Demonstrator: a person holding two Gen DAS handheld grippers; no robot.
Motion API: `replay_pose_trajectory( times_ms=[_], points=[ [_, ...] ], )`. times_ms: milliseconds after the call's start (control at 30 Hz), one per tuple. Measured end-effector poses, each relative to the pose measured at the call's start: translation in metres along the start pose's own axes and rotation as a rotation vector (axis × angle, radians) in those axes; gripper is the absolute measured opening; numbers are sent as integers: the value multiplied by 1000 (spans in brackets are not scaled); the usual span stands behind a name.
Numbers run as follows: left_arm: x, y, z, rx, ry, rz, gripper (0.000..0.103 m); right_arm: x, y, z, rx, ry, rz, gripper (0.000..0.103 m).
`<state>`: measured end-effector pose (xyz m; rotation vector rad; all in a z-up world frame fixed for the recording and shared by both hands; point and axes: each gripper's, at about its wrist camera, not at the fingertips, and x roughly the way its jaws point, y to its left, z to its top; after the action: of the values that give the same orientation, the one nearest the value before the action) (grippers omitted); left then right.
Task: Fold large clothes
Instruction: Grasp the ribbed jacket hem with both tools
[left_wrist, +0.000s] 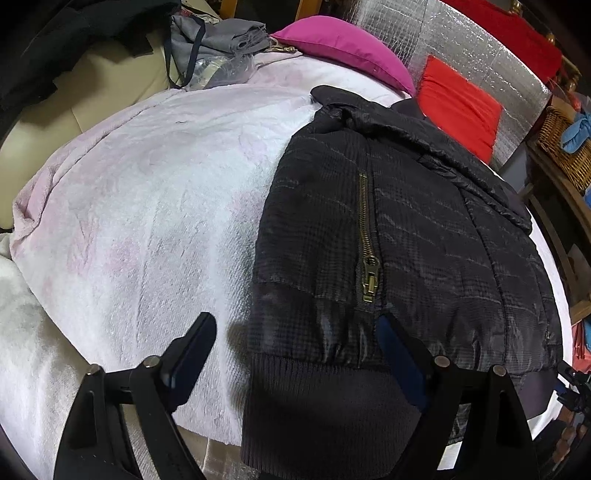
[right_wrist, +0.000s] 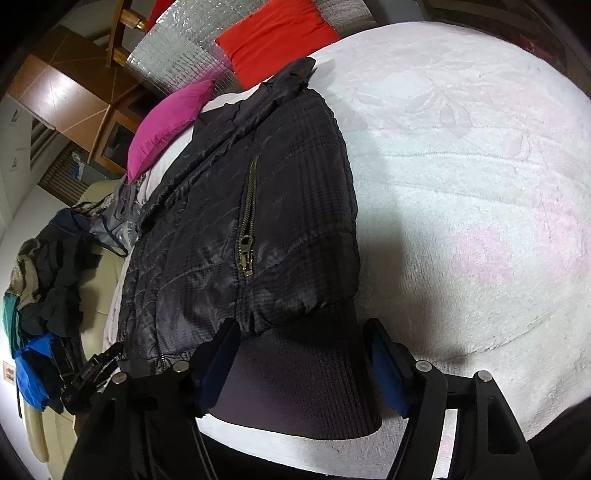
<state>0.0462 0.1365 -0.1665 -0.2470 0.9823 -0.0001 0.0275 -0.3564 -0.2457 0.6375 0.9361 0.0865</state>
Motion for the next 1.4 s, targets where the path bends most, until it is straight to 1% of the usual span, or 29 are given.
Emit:
replay_pose_trajectory(
  times_ms=[33, 67, 100, 133, 233, 267, 367, 433, 500, 633, 667, 700, 733, 767, 800, 833, 867, 933, 1033, 1100, 1200, 1300, 1400],
  points=[
    [1, 0, 0, -1, 7, 8, 66, 0, 1, 0, -7, 3, -3, 61],
    [3, 1, 1, -7, 23, 0, 59, 1, 1, 0, -13, 5, -11, 52],
    [5, 2, 2, -15, 34, -11, 54, 1, 1, 0, -15, 7, -23, 47],
    [6, 2, 3, -21, 37, -12, 53, 2, -2, 0, -10, 12, -24, 43],
    [6, 0, 4, -21, 43, 1, 53, 2, -5, 1, 1, 18, -2, 43],
    [5, -1, 5, -18, 42, -2, 54, 2, -5, 1, 4, 21, 0, 46],
    [-2, -4, 4, 10, 29, 1, 61, -2, -8, 0, 15, 7, -2, 55],
    [-9, -5, 1, 30, 9, 8, 67, -6, -9, -1, 15, -6, -20, 55],
    [-13, -3, -1, 42, 0, 8, 70, -10, -9, -2, 13, -14, -29, 55],
    [-1, -5, -1, 49, 36, 5, 71, -1, -10, 0, 8, 6, -36, 56],
    [3, -6, -1, 48, 39, 7, 71, -1, -8, 1, -4, 7, -28, 53],
    [5, -6, -1, 48, 34, 11, 70, 0, -3, 0, -24, 14, -2, 48],
    [6, -6, -1, 48, 32, 16, 70, 1, 1, 0, -39, 23, -6, 35],
    [7, -6, 0, 42, 37, 14, 67, 0, 2, 0, -51, 20, -13, 34],
    [8, -5, 0, 35, 39, 2, 52, -1, 3, 0, -57, 21, -13, 30],
    [7, -3, 0, 30, 43, 3, 43, -2, 1, 1, -49, 20, -15, 21],
    [6, -3, 0, 32, 38, 11, 37, -2, -2, 2, -35, 21, -7, 14],
    [5, -3, 2, 42, 42, -2, 23, -4, -4, 3, -30, 26, 12, 9],
    [-3, -6, 7, 49, 41, -10, 17, -14, 6, 6, -66, 9, 26, 8],
    [-13, -8, 11, 40, 20, -26, 17, -25, 14, 11, -88, -11, 38, 8],
    [-22, -7, 14, 16, 9, -61, 17, -35, 14, 15, -81, -26, 48, 8],
    [-26, -9, 12, 25, 8, -72, 17, -34, 7, 14, -66, -22, 48, 8],
    [-15, -6, 8, 22, 29, -46, 17, -19, -6, 12, -17, 15, 72, 8]
  ],
)
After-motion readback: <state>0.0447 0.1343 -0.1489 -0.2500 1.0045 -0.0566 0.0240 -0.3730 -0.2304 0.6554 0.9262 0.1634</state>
